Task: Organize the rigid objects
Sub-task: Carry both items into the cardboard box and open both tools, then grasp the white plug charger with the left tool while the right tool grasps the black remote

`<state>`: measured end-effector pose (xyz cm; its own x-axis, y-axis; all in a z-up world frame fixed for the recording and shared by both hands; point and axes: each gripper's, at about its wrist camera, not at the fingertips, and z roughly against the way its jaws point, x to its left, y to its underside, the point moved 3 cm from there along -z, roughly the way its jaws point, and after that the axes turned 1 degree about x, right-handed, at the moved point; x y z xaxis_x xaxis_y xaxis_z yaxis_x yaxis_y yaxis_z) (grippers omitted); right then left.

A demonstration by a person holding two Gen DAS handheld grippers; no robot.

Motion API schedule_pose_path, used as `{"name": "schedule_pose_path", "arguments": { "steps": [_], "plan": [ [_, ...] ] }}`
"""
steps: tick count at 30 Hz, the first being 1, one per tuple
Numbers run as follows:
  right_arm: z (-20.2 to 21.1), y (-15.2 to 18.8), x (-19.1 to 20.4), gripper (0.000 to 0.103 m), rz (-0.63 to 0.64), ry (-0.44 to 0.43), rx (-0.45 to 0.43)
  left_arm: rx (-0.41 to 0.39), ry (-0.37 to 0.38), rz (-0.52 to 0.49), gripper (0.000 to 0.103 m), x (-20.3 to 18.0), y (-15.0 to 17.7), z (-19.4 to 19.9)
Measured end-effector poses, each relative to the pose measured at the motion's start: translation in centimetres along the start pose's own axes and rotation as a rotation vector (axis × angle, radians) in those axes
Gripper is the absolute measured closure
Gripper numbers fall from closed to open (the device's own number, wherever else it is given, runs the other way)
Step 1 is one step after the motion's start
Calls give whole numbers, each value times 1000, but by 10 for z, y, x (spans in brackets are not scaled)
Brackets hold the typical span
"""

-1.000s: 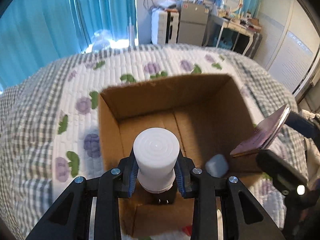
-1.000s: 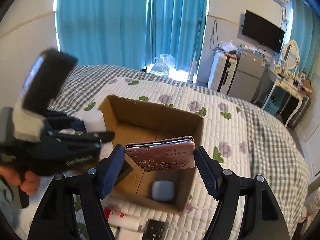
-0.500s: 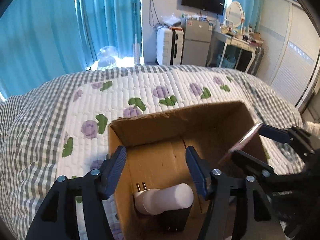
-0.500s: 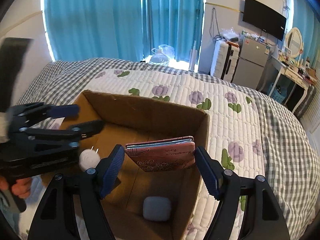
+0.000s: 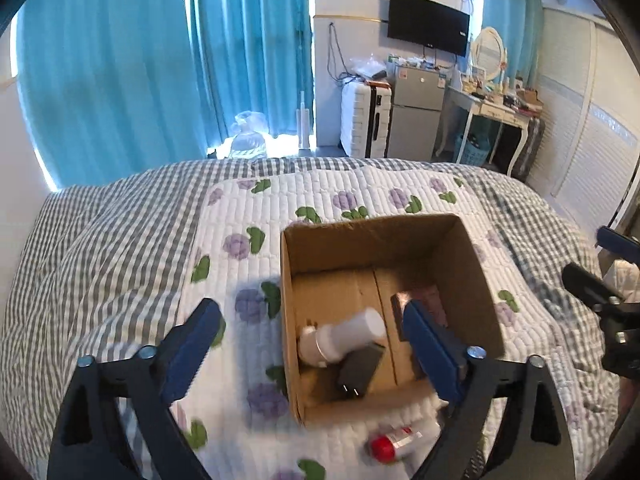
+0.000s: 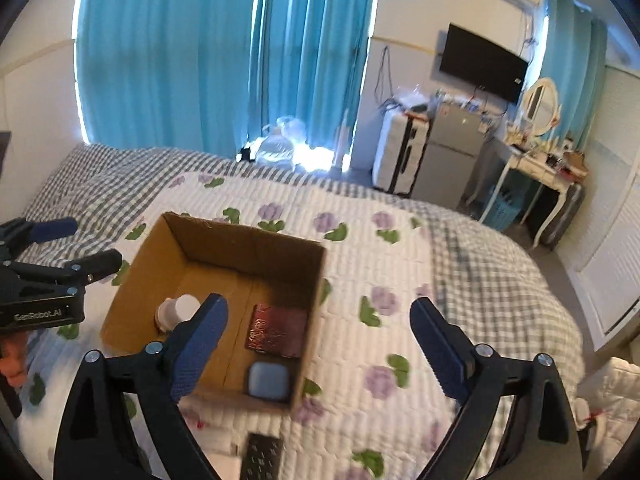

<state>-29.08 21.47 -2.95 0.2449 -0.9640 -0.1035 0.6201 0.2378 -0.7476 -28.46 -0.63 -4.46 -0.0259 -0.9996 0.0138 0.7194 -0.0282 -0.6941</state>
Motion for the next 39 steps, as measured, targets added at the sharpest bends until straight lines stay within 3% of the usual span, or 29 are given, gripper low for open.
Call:
{"name": "schedule_pose_path", "arguments": {
  "steps": [5,10,24,29,33,37,39],
  "plan": [
    [45,28,-8,8,-18,15,-10,3,2,14,6,-12,31,21],
    [58,73,-11,8,-13,20,31,45,-4,38,6,-26,69,22],
    [12,199,2,8,-41,-53,236,251,-42,30,6,-67,186,-27],
    [5,211,7,8,-43,-65,265,269,25,5,6,-84,215,-21],
    [2,212,-1,8,-91,-76,277,264,36,-24,6,-94,226,-15],
    [-1,212,-4,8,-120,-76,291,309,58,-47,8,-104,237,-24],
    [-1,212,-3,8,-116,-72,293,328,67,-54,18,-107,242,-28]
  ]
}}
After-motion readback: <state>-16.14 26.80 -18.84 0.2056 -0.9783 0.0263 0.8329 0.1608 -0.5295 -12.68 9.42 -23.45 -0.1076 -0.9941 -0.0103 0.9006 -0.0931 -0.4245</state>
